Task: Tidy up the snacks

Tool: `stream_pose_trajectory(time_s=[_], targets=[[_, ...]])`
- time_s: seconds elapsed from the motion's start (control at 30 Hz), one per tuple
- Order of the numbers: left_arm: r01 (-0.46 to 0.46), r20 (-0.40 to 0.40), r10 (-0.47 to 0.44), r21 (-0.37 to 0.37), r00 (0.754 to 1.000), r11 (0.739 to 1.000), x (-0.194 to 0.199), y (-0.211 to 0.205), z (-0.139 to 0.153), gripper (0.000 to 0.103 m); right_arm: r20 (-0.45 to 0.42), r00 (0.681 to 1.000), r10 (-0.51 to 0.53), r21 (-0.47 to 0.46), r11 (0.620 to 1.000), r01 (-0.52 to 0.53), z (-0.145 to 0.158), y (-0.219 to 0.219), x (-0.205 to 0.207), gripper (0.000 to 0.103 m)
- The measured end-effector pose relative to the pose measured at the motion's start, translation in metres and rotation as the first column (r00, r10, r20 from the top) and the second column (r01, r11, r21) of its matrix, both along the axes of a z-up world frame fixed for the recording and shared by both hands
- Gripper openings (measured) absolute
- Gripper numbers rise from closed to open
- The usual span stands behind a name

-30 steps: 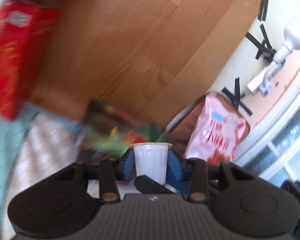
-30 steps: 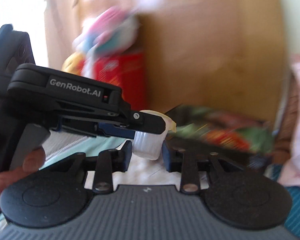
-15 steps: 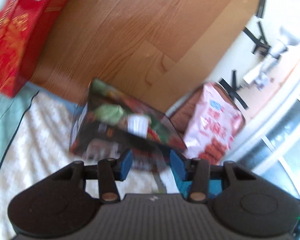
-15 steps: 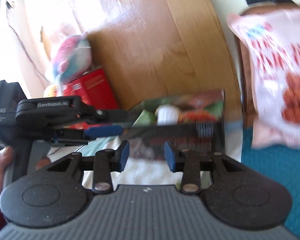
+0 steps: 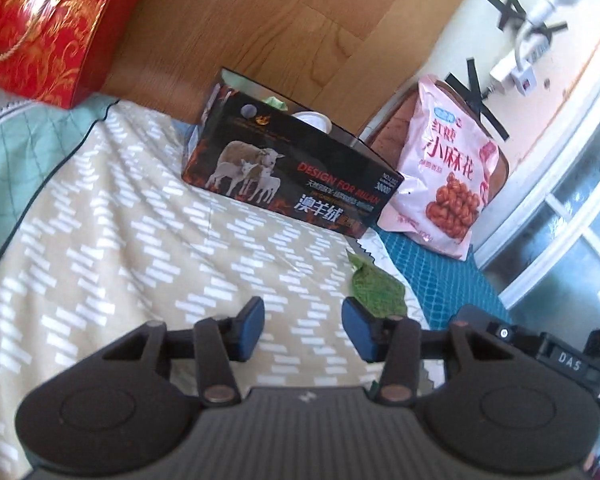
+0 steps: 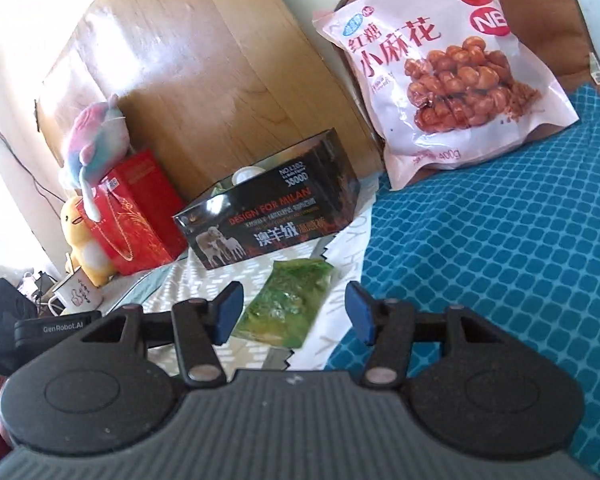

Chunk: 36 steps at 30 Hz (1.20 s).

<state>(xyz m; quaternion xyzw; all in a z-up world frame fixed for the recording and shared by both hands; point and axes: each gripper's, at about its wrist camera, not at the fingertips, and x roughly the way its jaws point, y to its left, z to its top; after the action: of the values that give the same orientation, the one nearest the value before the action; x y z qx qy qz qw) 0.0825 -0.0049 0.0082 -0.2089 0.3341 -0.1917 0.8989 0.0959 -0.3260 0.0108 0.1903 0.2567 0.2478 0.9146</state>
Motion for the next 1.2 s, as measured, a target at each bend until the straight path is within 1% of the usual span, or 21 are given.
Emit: stream_pose_trajectory(time_s=[0.07,0.17,0.23,0.3,0.37,0.43,0.47,0.53,0.57,0.67,0.7,0.77,0.83,0.9,0.97,1.0,1.07,1.13,1.17,1.2], targets=[[0.002,0.007,-0.002,0.013,1.0,1.0,-0.001,-0.002,0.0,0.045,0.014,1.0,0.024,-0.021,0.999,-0.024,0.0,0.004,-0.004,0.059],[0.002,0.009,-0.002,0.009,1.0,1.0,0.0,-0.001,-0.001,0.046,0.026,0.995,0.093,-0.054,0.994,-0.091,-0.001,0.011,-0.01,0.059],[-0.001,0.01,0.001,0.01,1.0,1.0,0.0,-0.002,-0.001,0.046,0.034,0.995,0.098,-0.1,0.991,-0.094,0.001,0.019,-0.011,0.059],[0.0,0.014,0.0,0.018,1.0,1.0,0.0,-0.003,-0.001,0.046,0.021,0.995,0.096,-0.121,0.988,-0.092,0.001,0.022,-0.009,0.059],[0.004,0.018,-0.004,0.028,1.0,1.0,0.0,-0.003,0.0,0.046,0.003,0.995,0.098,-0.119,0.988,-0.097,0.0,0.021,-0.006,0.059],[0.008,0.021,-0.009,0.034,1.0,0.999,0.0,-0.003,0.0,0.046,0.011,0.992,0.125,-0.096,0.988,-0.124,0.001,0.019,-0.008,0.059],[0.011,0.021,-0.012,0.035,1.0,0.999,0.0,-0.003,0.0,0.046,0.017,0.987,0.157,-0.077,0.985,-0.155,0.001,0.019,-0.009,0.059],[0.018,0.019,-0.019,0.033,1.0,0.999,0.001,-0.002,0.0,0.047,0.004,0.969,0.249,-0.036,0.968,-0.248,0.0,0.022,-0.01,0.059],[0.023,0.018,-0.024,0.032,1.0,0.999,0.002,-0.002,0.0,0.047,-0.007,0.957,0.289,-0.04,0.957,-0.289,-0.001,0.027,-0.011,0.059],[0.03,0.017,-0.031,0.03,0.999,0.999,0.002,-0.001,0.0,0.047,0.006,0.939,0.343,-0.132,0.932,-0.339,0.0,0.044,-0.02,0.059],[0.032,0.016,-0.032,0.029,0.999,0.999,0.002,-0.001,0.0,0.047,0.008,0.936,0.352,-0.152,0.926,-0.347,0.0,0.048,-0.022,0.059],[0.035,0.016,-0.036,0.028,0.999,0.999,0.002,-0.001,0.0,0.048,0.007,0.937,0.35,-0.163,0.925,-0.344,0.0,0.05,-0.023,0.059],[0.039,0.017,-0.04,0.031,0.999,0.999,0.001,-0.001,0.0,0.049,0.004,0.945,0.326,-0.134,0.937,-0.323,0.0,0.045,-0.02,0.059],[0.043,0.019,-0.043,0.036,0.999,0.998,0.001,-0.002,0.0,0.051,-0.009,0.96,0.279,-0.092,0.956,-0.279,-0.001,0.036,-0.013,0.059],[0.045,0.02,-0.046,0.038,0.999,0.998,0.0,-0.003,0.0,0.051,-0.048,0.97,0.237,-0.045,0.97,-0.239,-0.003,0.028,-0.005,0.059],[0.046,0.02,-0.047,0.036,0.999,0.998,0.0,-0.003,0.0,0.052,-0.064,0.97,0.232,-0.015,0.972,-0.234,-0.005,0.025,-0.002,0.059],[0.048,0.017,-0.049,0.027,0.999,0.998,0.001,-0.002,0.0,0.054,-0.061,0.964,0.258,0.037,0.966,-0.256,-0.004,0.02,-0.002,0.059],[0.052,0.013,-0.052,0.013,0.999,0.999,0.002,0.0,-0.001,0.055,-0.057,0.947,0.317,0.065,0.947,-0.314,-0.003,0.022,-0.007,0.059],[0.053,0.011,-0.053,0.005,0.999,0.999,0.002,0.001,-0.001,0.055,-0.056,0.934,0.352,0.069,0.935,-0.348,-0.002,0.024,-0.012,0.059],[0.053,0.01,-0.053,-0.002,0.999,0.999,0.002,0.001,-0.001,0.056,-0.05,0.922,0.383,0.051,0.923,-0.381,-0.001,0.029,-0.019,0.059]])
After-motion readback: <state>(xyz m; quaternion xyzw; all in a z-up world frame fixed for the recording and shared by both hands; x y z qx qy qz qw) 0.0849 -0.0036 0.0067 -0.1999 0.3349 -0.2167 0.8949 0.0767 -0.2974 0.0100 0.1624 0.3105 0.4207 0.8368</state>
